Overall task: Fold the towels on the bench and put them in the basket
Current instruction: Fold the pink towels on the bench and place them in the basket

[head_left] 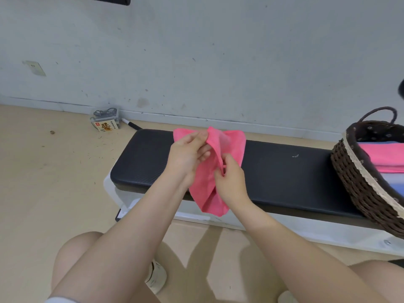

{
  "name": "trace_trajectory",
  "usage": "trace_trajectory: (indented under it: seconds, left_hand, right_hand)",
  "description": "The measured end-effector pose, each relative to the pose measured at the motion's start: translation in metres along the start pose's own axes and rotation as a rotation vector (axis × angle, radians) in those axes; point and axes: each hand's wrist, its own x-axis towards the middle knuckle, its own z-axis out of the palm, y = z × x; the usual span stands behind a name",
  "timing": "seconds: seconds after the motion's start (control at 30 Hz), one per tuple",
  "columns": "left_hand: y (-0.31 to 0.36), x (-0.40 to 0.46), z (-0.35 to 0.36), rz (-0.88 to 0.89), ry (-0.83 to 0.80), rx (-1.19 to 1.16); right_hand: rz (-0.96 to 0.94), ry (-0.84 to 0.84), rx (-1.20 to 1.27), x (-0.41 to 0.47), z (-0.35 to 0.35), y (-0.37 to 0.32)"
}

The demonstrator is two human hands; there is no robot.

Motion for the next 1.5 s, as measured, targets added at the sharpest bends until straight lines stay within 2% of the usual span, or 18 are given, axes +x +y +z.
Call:
trace_trajectory:
  seconds: [0.2, 0.27, 0.33, 0.4, 0.5, 0.6, 0.73, 0.83, 0.93, 1.07, 1.23, 1.3, 1.43, 1.5]
  left_hand:
    - [0.037, 0.006, 0.008, -0.004, 0.004, -0.408]
    - [0.047, 0.007, 0.012, 0.041, 0.009, -0.54]
    - [0.051, 0.007, 0.014, 0.078, 0.05, -0.564]
    - [0.046, 0.006, 0.016, 0.099, 0.128, -0.461]
    - [0.031, 0.003, 0.013, 0.172, 0.236, -0.127]
    - [0.025, -0.003, 0.012, 0.233, 0.27, 0.038]
    - [0.043, -0.008, 0.023, 0.302, 0.226, 0.079]
    - [0.063, -0.007, 0.038, 0.356, 0.221, 0.015]
    - [0.084, -0.002, 0.055, 0.415, 0.192, -0.052]
    - [0.095, 0.025, 0.065, 0.401, 0.195, -0.056]
    - [0.086, 0.069, 0.073, 0.197, 0.168, 0.029]
    - [0.091, 0.083, 0.084, 0.223, 0.141, -0.001]
    - [0.11, 0.097, 0.101, 0.356, 0.008, -0.109]
    - [0.107, 0.099, 0.101, 0.372, -0.016, -0.099]
  right_hand:
    - [0.025, 0.047, -0.218, 0.003, -0.049, 0.022]
    - [0.038, 0.12, -0.336, 0.008, -0.075, 0.027]
    - [0.103, 0.247, -0.374, 0.017, -0.103, 0.026]
    - [0.219, 0.372, -0.273, 0.025, -0.126, 0.023]
    - [0.339, 0.471, -0.061, 0.028, -0.146, 0.017]
    - [0.316, 0.491, 0.328, 0.023, -0.156, -0.004]
    - [0.178, 0.501, 0.882, 0.017, -0.167, -0.054]
    - [0.049, 0.503, 1.072, 0.022, -0.179, -0.08]
    - [-0.017, 0.556, 1.097, 0.037, -0.192, -0.097]
    - [0.056, 0.683, 0.884, 0.068, -0.2, -0.092]
    - [0.29, 0.518, 0.902, 0.117, -0.198, -0.059]
    - [0.262, 0.488, 0.881, 0.134, -0.204, -0.057]
    - [0.093, 0.477, 0.987, 0.15, -0.225, -0.076]
    - [0.073, 0.5, 0.926, 0.146, -0.231, -0.076]
